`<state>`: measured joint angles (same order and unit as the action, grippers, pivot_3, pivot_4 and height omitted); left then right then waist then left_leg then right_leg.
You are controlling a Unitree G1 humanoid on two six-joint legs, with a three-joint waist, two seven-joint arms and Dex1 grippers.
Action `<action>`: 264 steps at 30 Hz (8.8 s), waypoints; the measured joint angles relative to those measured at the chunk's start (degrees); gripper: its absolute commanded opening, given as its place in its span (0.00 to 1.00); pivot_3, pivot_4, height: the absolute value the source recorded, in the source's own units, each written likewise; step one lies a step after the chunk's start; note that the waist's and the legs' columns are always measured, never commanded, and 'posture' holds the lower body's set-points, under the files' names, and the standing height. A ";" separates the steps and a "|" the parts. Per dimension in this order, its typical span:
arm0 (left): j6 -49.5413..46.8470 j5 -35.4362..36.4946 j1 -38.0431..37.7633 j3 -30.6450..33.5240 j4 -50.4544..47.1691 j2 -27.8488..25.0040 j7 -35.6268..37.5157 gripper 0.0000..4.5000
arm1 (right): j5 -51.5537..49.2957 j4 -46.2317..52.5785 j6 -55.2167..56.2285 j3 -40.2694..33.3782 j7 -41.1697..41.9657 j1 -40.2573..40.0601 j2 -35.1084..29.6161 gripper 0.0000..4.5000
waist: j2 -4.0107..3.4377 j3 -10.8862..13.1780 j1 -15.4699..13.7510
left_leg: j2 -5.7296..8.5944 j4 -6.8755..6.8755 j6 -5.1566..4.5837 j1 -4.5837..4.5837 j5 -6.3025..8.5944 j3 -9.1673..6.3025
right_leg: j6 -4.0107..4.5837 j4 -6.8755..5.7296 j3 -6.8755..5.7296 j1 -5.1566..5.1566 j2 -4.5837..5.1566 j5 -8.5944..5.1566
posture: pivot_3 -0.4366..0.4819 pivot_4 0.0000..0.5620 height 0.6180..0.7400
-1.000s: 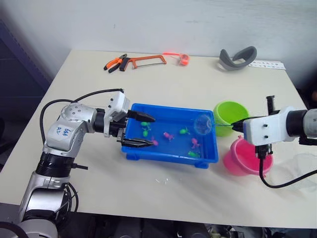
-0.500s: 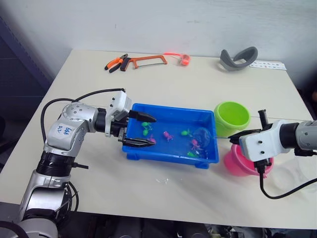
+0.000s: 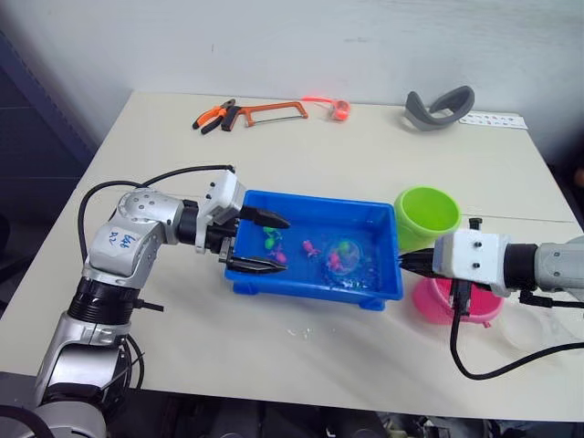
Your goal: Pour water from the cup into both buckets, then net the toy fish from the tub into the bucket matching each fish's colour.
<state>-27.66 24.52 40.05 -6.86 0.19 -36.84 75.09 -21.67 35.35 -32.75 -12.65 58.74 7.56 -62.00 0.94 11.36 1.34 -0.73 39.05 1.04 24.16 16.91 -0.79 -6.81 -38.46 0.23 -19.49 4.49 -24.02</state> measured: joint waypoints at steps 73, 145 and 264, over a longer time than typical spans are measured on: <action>9.64 -2.33 13.42 -5.32 20.54 16.20 8.92 0.99 | 42.67 -7.77 95.88 -60.52 -17.22 -54.46 18.30 0.00 | -0.12 -0.10 -1.18 | 0.06 -1.03 0.07 -1.26 -0.14 0.67 | -0.04 0.71 0.28 0.79 -0.11 0.01 | 0.48 0.27 1.00; 3.02 -4.45 2.22 -0.40 7.72 0.95 -0.25 0.99 | -21.10 -7.14 -17.00 0.37 -29.21 0.83 10.80 0.00 | -0.10 -0.08 -1.27 | 0.04 -0.87 -0.01 -0.88 -0.10 0.12 | -0.03 0.71 0.06 0.84 -0.03 0.01 | 0.48 0.27 1.00; 3.61 -7.85 -6.64 1.73 2.77 -9.49 2.11 0.99 | 1.16 -17.22 20.73 22.30 -1.51 7.29 12.22 0.00 | -0.14 -0.09 0.17 | 0.02 -0.89 0.04 -0.94 -0.13 0.06 | -0.02 0.71 0.00 0.87 0.05 0.00 | 0.48 0.27 1.00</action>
<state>-24.06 16.67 33.41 -5.14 2.96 -46.32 77.19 -20.52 18.12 -12.02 9.65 57.23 14.85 -49.78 0.80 11.26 1.51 -0.71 38.16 1.08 23.22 16.79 -0.73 -6.83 -37.75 0.23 -18.62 4.54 -24.01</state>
